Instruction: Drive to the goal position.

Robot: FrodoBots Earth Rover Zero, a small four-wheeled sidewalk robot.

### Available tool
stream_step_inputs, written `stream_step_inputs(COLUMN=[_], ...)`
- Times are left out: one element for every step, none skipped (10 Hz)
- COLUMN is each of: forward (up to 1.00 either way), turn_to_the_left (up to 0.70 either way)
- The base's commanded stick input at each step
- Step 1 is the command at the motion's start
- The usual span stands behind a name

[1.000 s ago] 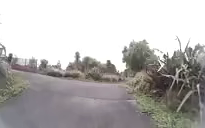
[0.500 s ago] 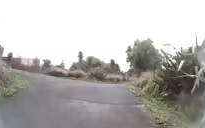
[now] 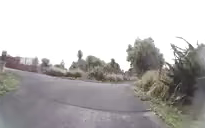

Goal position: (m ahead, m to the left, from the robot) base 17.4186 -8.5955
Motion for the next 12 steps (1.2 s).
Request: stream_step_inputs(forward=[0.85,0.85,0.85,0.85,0.85,0.85,0.85,0.85,0.85,0.85,0.85,0.85], turn_to_the_left=[0.04,0.23,0.34,0.34,0.34,0.34,0.34,0.34,0.34,0.13,0.00,0.00])
